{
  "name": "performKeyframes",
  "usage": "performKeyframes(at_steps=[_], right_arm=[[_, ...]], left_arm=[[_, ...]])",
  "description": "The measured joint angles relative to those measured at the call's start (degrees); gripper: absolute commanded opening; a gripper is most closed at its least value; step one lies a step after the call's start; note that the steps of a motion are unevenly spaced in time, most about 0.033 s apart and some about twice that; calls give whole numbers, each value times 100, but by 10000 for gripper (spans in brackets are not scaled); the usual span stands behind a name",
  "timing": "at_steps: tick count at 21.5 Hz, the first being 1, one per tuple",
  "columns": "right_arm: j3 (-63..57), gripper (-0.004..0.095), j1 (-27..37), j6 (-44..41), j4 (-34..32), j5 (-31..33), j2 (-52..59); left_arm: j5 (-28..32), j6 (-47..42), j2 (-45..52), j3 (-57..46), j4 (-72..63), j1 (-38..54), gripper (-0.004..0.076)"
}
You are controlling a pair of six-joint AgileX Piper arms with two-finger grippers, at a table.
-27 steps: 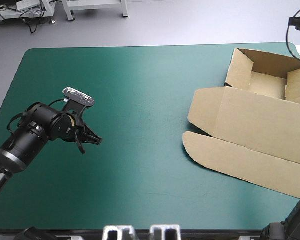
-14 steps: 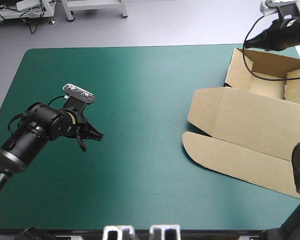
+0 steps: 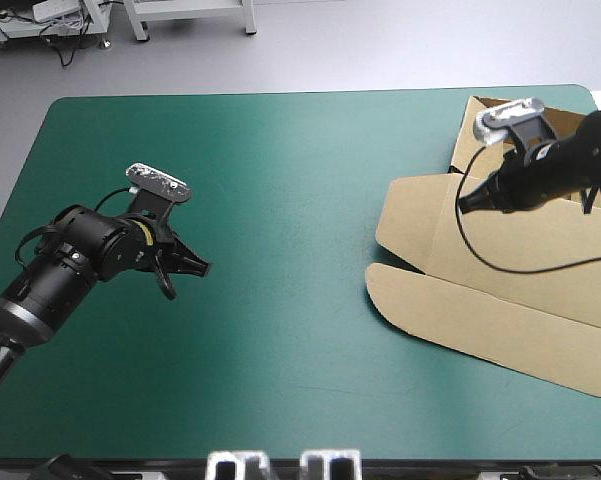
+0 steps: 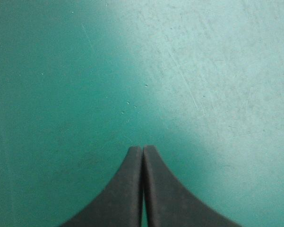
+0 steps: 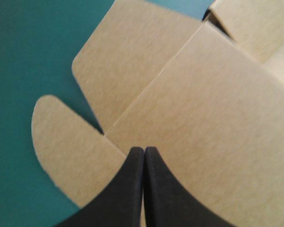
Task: Fold the box
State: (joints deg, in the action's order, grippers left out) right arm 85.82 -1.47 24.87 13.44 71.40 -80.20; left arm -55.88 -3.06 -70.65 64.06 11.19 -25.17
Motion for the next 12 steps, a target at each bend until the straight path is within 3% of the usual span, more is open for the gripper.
performKeyframes(at_steps=[7, 12], right_arm=[[-2502, -15, -36, 295, 56, -939, 1760], [-3080, -15, -36, 375, 114, -1158, 2384]], left_arm=[[-116, -12, 85, -93, -238, 0, -10], [-127, -54, 747, -572, -312, 0, -10]])
